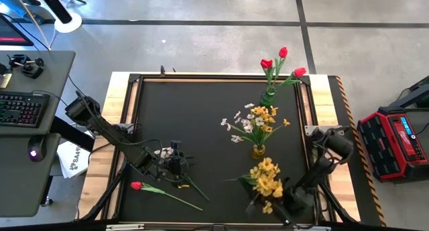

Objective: Sort flowers into vase by color
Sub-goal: Put the yellow flowers into the yellow vase, then put the red flower into the green vase

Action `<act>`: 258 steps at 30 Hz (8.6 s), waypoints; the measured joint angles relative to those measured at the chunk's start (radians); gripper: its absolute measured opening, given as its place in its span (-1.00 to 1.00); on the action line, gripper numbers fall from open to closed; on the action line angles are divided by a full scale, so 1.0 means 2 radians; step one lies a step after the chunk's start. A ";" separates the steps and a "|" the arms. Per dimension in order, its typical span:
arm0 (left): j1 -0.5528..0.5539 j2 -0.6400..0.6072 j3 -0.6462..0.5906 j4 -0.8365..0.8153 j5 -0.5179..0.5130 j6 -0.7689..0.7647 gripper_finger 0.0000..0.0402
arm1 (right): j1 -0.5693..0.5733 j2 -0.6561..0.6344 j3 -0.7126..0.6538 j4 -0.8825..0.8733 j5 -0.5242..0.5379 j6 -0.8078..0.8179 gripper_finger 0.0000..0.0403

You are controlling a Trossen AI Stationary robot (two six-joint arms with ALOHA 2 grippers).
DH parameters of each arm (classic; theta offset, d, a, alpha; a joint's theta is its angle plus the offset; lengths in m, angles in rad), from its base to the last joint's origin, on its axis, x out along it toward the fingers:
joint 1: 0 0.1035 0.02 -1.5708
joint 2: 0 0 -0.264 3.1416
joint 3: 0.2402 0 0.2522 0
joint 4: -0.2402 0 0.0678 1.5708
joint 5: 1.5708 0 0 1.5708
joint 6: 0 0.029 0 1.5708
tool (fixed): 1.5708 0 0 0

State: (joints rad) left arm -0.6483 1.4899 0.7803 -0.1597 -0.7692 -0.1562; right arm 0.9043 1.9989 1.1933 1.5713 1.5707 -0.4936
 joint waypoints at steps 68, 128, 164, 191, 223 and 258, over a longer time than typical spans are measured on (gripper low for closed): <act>0.000 0.000 0.000 0.026 0.013 -0.012 -0.47 | -0.049 -0.205 -0.028 -1.505 -0.215 1.176 -0.99; 0.000 0.000 0.000 0.023 0.030 -0.012 -0.47 | -0.134 -0.205 0.129 -1.491 -0.654 1.018 0.43; -0.215 -0.166 0.000 -0.209 0.148 -0.264 -0.47 | -0.113 0.027 0.179 -0.752 -0.538 0.478 0.36; -0.277 0.020 0.000 -0.202 0.167 -0.357 -0.30 | -0.140 0.038 0.178 -0.753 -0.529 0.414 0.31; -0.204 0.023 0.030 -0.316 0.227 -0.217 -0.97 | -0.173 0.051 0.178 -0.752 -0.583 0.391 0.31; 0.031 0.023 0.187 -0.468 0.200 0.019 -0.99 | -0.303 0.120 0.178 -0.673 -0.653 0.482 -0.33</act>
State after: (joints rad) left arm -0.5857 1.5354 1.1549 -1.0948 -0.3690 -0.1180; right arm 0.2985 2.2392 1.5490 0.2252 0.2652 0.4710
